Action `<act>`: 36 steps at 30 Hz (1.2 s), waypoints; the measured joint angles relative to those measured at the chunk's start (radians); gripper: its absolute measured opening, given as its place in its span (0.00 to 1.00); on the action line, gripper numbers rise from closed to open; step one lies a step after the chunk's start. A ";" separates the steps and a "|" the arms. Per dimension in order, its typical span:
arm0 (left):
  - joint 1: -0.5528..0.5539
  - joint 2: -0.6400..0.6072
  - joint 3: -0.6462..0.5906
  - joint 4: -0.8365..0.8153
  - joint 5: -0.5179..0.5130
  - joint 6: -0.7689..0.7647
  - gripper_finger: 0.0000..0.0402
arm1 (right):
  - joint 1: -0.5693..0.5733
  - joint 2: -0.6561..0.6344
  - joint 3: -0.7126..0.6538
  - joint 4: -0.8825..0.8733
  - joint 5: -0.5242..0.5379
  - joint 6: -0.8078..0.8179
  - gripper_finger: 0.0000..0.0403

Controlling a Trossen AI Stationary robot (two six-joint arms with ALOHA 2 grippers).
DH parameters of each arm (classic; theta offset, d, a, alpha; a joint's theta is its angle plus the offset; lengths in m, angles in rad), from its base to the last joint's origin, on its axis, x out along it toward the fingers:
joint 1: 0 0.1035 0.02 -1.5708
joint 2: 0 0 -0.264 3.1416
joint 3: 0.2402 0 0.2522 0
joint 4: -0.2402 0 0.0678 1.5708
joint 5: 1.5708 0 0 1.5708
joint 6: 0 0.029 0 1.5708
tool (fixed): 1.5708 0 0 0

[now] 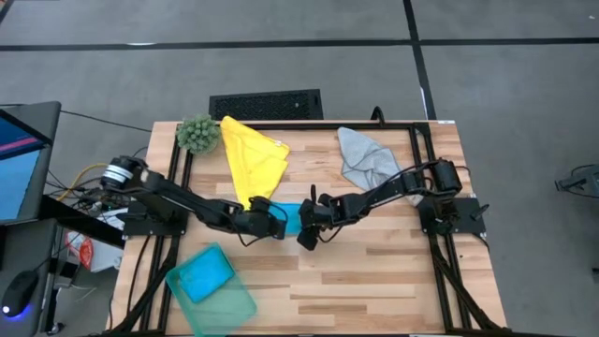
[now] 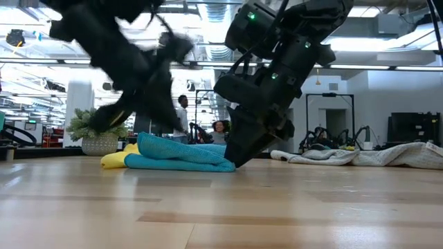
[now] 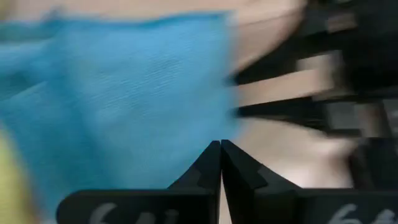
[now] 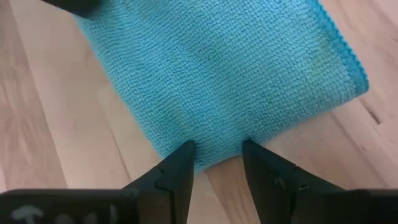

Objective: Fold microfiber towels
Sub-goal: Fold the blue towel, then put the folded blue towel into the blue bin

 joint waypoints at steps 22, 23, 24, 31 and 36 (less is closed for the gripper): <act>0.011 0.102 0.000 -0.125 -0.013 0.112 0.00 | -0.072 -0.210 0.000 0.047 -0.032 -0.406 0.42; 0.013 0.102 0.001 -0.127 -0.011 0.146 0.00 | -0.084 -0.204 0.000 0.070 -0.053 -0.446 0.44; 0.015 0.102 0.001 -0.131 -0.010 0.174 0.00 | -0.097 -0.187 0.002 0.101 -0.077 -0.470 0.45; 0.026 0.103 0.000 -0.136 -0.008 0.241 0.00 | -0.177 -0.090 -0.002 0.180 -0.220 -0.624 0.65; 0.026 0.103 0.000 -0.136 -0.012 0.243 0.00 | -0.198 -0.019 -0.001 0.269 -0.216 -0.679 0.72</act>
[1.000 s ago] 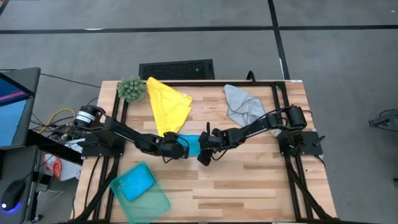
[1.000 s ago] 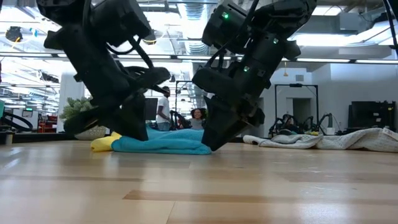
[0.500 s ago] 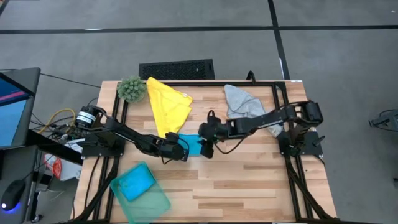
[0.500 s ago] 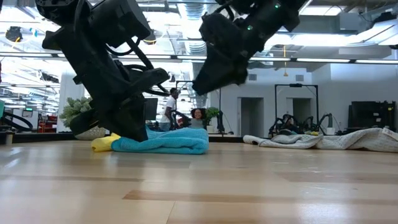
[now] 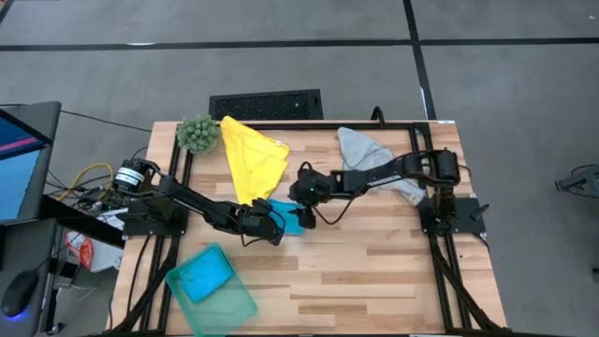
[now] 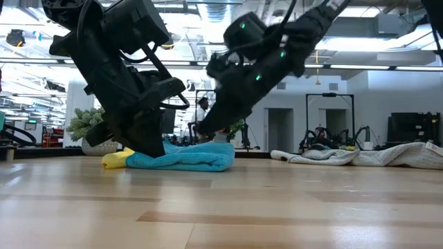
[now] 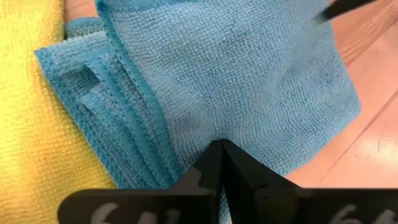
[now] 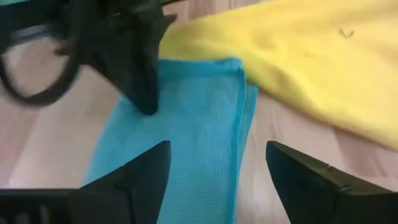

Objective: Fold microfiber towels
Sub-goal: Put the folded blue towel into the blue bin

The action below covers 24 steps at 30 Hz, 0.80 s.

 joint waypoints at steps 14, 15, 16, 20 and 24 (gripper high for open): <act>0.000 -0.001 -0.001 0.008 0.008 0.002 0.00 | -0.006 0.173 0.011 0.053 -0.002 0.150 0.65; 0.000 -0.004 -0.002 0.007 0.011 0.002 0.00 | -0.001 0.173 0.012 0.046 -0.001 0.156 0.62; 0.001 -0.006 -0.002 0.007 0.016 0.001 0.00 | 0.005 0.173 0.012 0.044 0.002 0.159 0.58; 0.002 -0.012 -0.003 0.009 0.034 0.000 0.00 | 0.025 0.171 0.012 0.041 0.005 0.183 0.40; 0.002 -0.012 -0.003 0.026 0.042 -0.019 0.00 | 0.027 0.169 0.010 0.031 -0.019 0.267 0.21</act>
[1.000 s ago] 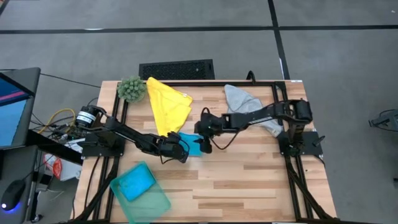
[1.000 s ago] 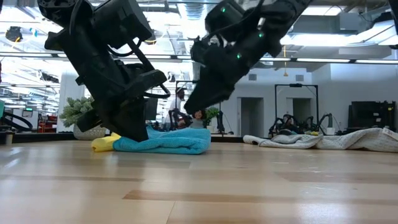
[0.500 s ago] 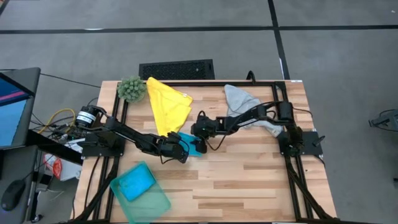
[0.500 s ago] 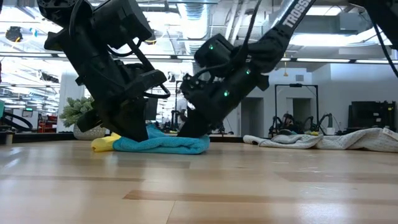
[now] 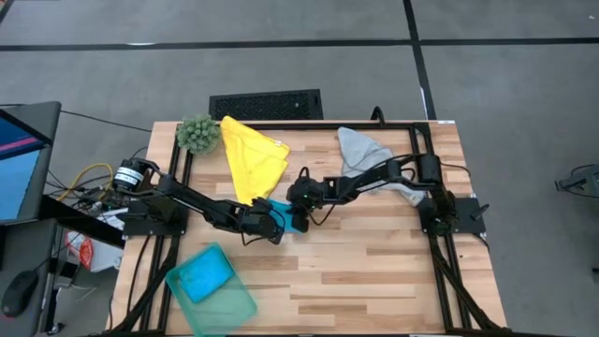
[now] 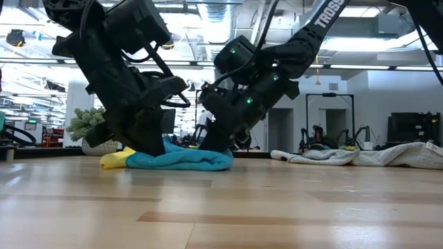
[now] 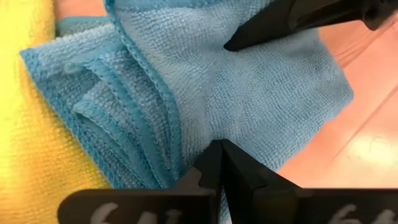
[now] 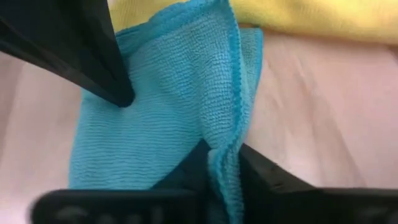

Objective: Fold microfiber towels
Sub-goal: Put the folded blue towel into the blue bin

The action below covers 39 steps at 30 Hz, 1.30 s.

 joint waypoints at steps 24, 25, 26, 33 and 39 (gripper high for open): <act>-0.140 -0.764 0.001 -0.327 -0.030 -0.215 0.00 | 0.052 -0.187 0.046 -0.022 -0.103 0.179 0.05; -0.147 -0.785 0.001 -0.345 -0.038 -0.234 0.00 | 0.065 -0.181 0.073 -0.019 -0.109 0.177 0.05; -0.153 -0.809 0.001 -0.372 -0.047 -0.248 0.00 | 0.079 -0.171 0.104 -0.014 -0.113 0.172 0.05; -0.164 -0.967 0.001 -0.500 -0.089 -0.308 0.00 | 0.172 -0.143 0.314 -0.051 -0.122 0.087 0.05; -0.164 -1.097 0.002 -0.550 -0.099 -0.321 0.00 | 0.241 -0.076 0.521 -0.071 -0.127 0.041 0.05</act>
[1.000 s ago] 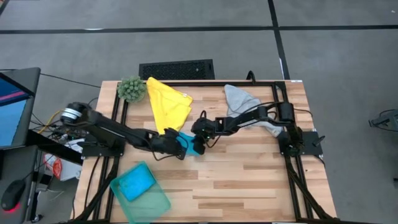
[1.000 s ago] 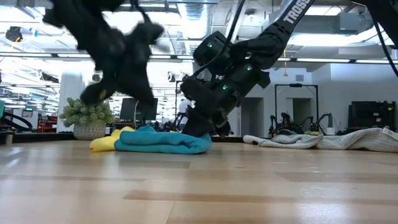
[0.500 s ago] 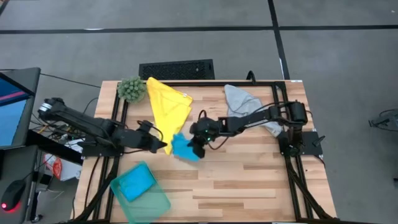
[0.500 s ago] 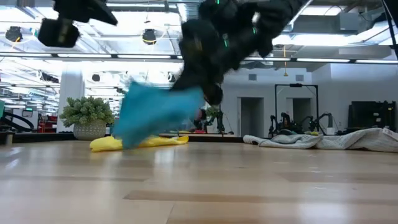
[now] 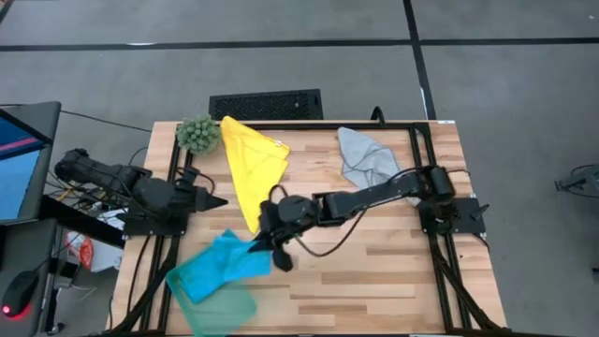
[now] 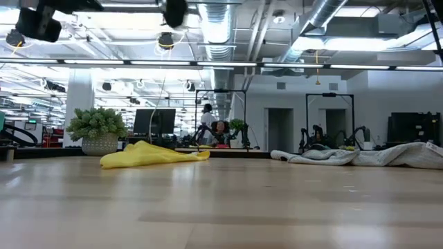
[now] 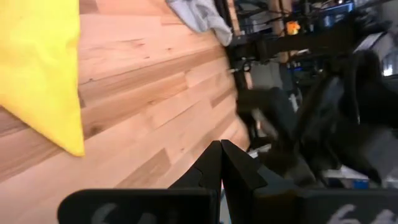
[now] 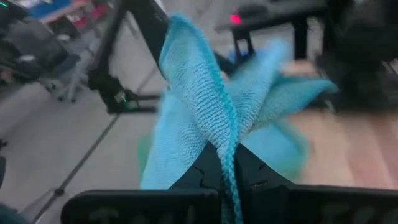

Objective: Fold microfiber towels
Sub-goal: Put the folded blue towel into the blue bin

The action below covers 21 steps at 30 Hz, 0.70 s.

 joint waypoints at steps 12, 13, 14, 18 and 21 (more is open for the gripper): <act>0.000 -0.055 0.000 0.004 0.068 0.032 0.00 | 0.115 0.427 0.579 -0.009 -0.188 -0.053 0.05; 0.000 -0.055 0.000 0.004 0.073 0.035 0.00 | 0.118 0.465 0.632 -0.007 -0.195 -0.038 0.05; 0.000 -0.055 0.000 0.004 0.075 0.037 0.00 | 0.119 0.502 0.680 -0.014 -0.201 -0.024 0.05; 0.000 -0.048 0.000 0.006 0.081 0.041 0.00 | 0.115 0.542 0.649 0.045 -0.201 0.034 0.05; 0.000 -0.047 0.000 0.006 0.088 0.054 0.00 | 0.101 0.560 0.652 0.031 -0.206 0.008 0.05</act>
